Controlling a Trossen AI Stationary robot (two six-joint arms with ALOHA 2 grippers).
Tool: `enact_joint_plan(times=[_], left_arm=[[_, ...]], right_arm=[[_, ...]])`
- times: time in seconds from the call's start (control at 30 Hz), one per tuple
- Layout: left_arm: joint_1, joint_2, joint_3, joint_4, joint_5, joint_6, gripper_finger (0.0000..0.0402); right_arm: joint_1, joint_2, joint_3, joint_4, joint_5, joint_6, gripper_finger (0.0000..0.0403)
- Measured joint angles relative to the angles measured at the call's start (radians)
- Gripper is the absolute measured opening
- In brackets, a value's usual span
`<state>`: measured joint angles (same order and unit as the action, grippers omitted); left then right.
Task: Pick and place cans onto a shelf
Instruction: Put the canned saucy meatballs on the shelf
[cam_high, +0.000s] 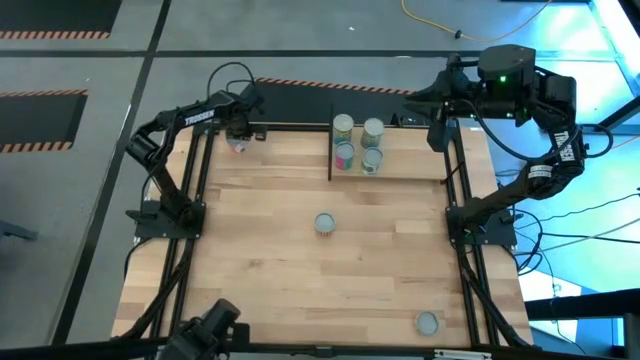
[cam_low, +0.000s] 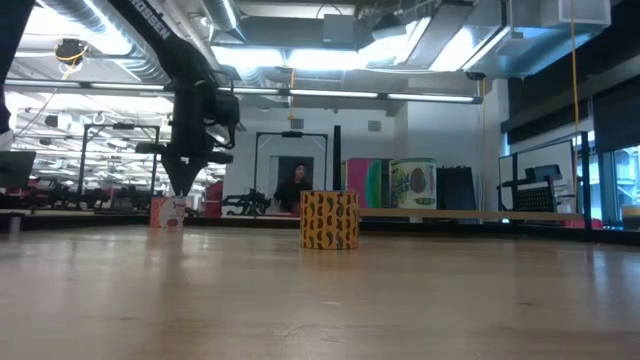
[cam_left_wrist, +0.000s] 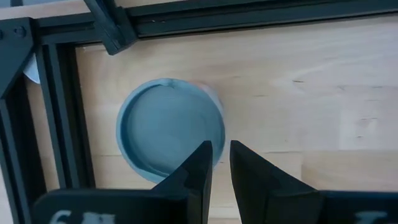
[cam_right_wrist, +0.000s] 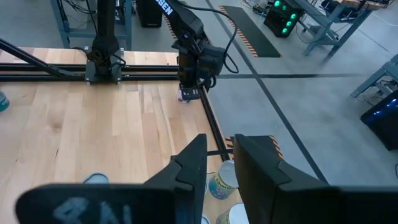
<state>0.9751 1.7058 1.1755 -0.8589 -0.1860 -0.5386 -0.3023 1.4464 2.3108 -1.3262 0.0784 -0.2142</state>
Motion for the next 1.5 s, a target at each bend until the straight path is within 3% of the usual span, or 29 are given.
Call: enact_joint_plan(times=[0.37,0.6,0.87,1.07,1.27,1.5], left_arm=[[-0.001,0.071,0.006,0.004,0.002,0.03,0.005],[-0.001,0.073,0.004,0.011,0.0,0.154,0.0008],[-0.07,0.025,0.004,-0.021,0.008,0.259,0.0003],[-0.156,-0.027,0.121,-0.214,0.047,0.341,0.0002],[-0.317,-0.037,0.346,-0.427,0.063,0.499,0.0002],[-0.543,-0.039,0.586,-0.495,0.206,0.617,0.0001]], right_arm=[[0.0,0.0,0.0,0.0,0.0,0.002,0.0083],[0.0,0.0,0.0,-0.001,0.0,0.003,0.0083],[0.0,0.0,0.0,-0.002,0.0,0.002,0.0083],[0.0,0.0,0.0,-0.004,0.0,0.001,0.0083],[0.0,0.0,0.0,-0.006,0.0,-0.001,0.0083],[0.0,0.0,0.0,-0.029,0.0,-0.007,0.0083]])
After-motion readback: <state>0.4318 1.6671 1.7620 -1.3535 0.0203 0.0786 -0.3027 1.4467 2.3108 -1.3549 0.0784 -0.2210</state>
